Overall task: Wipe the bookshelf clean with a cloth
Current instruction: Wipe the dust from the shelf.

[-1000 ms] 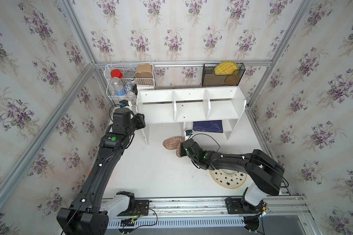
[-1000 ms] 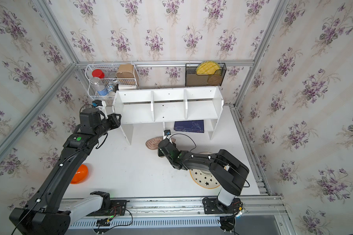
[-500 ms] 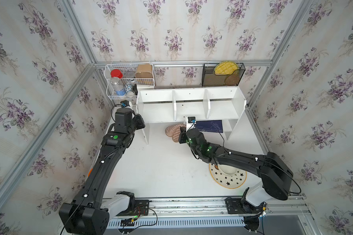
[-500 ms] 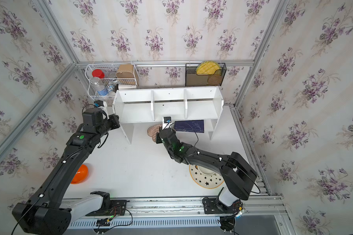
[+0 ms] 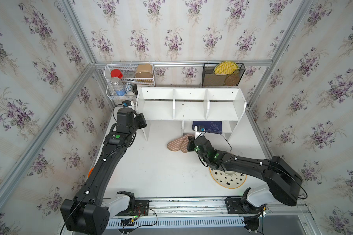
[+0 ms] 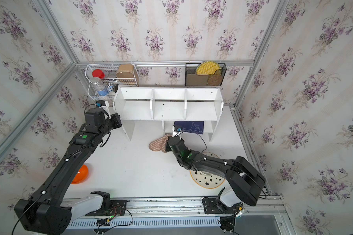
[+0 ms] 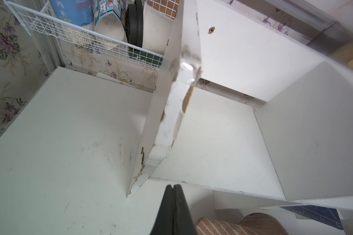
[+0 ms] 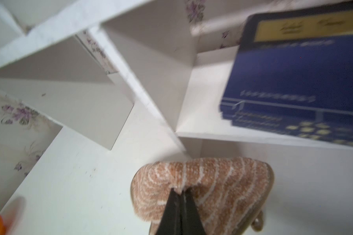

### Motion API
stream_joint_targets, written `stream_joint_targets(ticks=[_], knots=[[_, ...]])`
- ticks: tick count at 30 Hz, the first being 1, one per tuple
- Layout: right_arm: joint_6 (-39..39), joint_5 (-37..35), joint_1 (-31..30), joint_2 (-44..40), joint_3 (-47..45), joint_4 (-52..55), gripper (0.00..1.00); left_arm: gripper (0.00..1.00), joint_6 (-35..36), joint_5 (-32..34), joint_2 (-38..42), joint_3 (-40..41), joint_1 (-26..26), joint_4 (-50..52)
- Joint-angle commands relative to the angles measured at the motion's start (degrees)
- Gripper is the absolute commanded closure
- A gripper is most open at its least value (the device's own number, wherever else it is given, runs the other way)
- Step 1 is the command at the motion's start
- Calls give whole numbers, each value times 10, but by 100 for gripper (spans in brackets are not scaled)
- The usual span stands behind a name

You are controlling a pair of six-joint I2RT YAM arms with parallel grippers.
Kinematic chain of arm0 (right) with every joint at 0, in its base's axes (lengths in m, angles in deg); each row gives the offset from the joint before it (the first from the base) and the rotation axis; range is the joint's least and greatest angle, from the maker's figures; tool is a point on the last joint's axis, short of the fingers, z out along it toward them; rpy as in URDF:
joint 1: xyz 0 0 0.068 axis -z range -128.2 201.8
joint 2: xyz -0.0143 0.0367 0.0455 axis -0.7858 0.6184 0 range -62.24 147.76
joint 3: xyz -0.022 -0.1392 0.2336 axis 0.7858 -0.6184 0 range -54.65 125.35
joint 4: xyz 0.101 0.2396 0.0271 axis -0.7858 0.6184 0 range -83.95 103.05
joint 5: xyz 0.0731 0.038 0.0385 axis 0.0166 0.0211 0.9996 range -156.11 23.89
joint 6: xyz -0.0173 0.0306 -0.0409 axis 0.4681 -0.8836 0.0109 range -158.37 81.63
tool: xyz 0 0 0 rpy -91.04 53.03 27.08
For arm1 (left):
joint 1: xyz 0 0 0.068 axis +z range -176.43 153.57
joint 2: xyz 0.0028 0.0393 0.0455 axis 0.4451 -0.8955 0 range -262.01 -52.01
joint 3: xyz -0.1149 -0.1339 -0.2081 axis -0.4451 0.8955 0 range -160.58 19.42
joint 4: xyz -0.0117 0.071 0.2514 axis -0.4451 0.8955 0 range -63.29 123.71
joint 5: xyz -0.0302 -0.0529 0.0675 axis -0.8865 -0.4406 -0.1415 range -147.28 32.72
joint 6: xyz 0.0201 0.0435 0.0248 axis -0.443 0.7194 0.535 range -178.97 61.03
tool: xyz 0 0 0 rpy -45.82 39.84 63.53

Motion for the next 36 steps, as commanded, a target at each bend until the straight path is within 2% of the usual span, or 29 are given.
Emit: stream_joint_targets(ticks=[1,5,8,13,16,19,26,29,32,36], knots=[[5,-37,44,-57,-40,23,100,100,-9,2,6,4,0,-16],[6,-13,144,-141,-97,48,100,100,-15,5,11,13,-2,-17],[30,16,219,-170,-95,73,100,100,-15,14,10,16,-3,-14],[72,46,272,-156,-68,91,100,100,-17,19,11,16,-4,-12],[92,53,276,-134,-61,91,100,100,-14,20,11,18,-7,-14],[78,67,276,-149,-78,85,100,100,-9,27,12,21,-12,-14],[23,63,265,-295,-165,91,100,100,-7,30,12,26,-18,-17],[19,69,258,-328,-185,103,100,100,-7,31,11,29,-19,-18],[26,109,254,-325,-199,80,100,100,-4,33,13,34,-19,-21],[35,165,249,-279,-188,27,100,100,0,37,9,34,-20,-23]])
